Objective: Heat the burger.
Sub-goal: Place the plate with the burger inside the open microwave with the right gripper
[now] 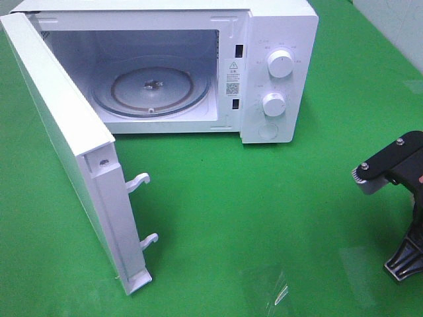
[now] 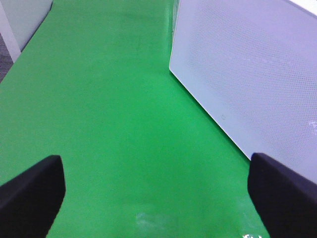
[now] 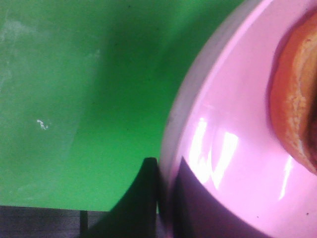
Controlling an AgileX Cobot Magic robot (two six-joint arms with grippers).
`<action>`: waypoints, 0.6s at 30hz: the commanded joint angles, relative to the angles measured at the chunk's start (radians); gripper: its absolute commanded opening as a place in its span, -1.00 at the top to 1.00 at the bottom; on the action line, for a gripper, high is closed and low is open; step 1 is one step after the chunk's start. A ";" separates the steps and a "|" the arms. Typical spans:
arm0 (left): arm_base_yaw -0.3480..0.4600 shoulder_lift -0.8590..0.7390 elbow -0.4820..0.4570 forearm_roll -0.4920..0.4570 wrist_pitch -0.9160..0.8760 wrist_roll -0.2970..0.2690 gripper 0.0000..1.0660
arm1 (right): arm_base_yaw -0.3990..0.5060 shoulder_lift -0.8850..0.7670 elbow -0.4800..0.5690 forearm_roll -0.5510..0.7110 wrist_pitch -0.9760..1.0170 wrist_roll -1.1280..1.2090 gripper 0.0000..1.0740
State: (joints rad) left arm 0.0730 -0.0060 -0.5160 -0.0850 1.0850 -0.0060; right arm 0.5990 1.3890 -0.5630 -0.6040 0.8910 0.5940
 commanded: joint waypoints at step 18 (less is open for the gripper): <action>0.001 -0.015 -0.001 -0.007 -0.017 -0.008 -0.72 | 0.328 -0.143 0.049 -0.052 0.089 0.070 0.99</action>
State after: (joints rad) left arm 0.0730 -0.0060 -0.5160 -0.0850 1.0850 -0.0060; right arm 0.9200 1.2540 -0.5150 -0.6040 0.9530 0.6540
